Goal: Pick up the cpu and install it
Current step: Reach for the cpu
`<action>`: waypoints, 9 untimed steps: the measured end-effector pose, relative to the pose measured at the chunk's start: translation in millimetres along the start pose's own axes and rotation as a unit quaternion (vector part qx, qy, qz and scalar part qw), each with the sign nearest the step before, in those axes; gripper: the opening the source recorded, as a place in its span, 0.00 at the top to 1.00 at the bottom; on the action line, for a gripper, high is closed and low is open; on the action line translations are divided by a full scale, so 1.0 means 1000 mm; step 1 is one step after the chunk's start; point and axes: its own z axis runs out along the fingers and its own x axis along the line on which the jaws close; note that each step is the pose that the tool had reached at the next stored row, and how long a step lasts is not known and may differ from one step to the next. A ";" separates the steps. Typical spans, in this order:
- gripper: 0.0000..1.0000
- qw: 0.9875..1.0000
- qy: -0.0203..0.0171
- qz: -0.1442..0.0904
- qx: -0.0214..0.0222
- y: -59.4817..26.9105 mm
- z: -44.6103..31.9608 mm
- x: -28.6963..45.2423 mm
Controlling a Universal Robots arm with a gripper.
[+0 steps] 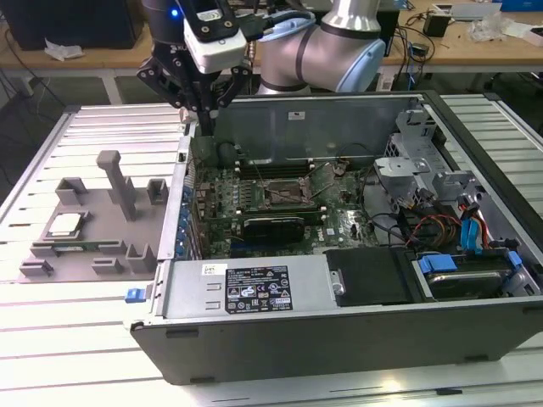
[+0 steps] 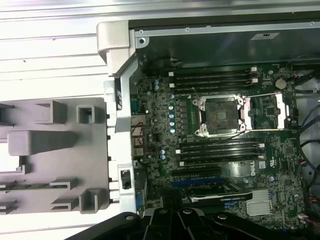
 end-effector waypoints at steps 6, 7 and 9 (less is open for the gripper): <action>0.89 1.000 -0.001 0.000 0.000 -0.0008 -0.0005 0.0157; 0.89 1.000 -0.001 0.000 0.000 -0.0010 -0.0006 0.0191; 0.89 1.000 -0.002 0.000 0.000 -0.0011 -0.0007 0.0246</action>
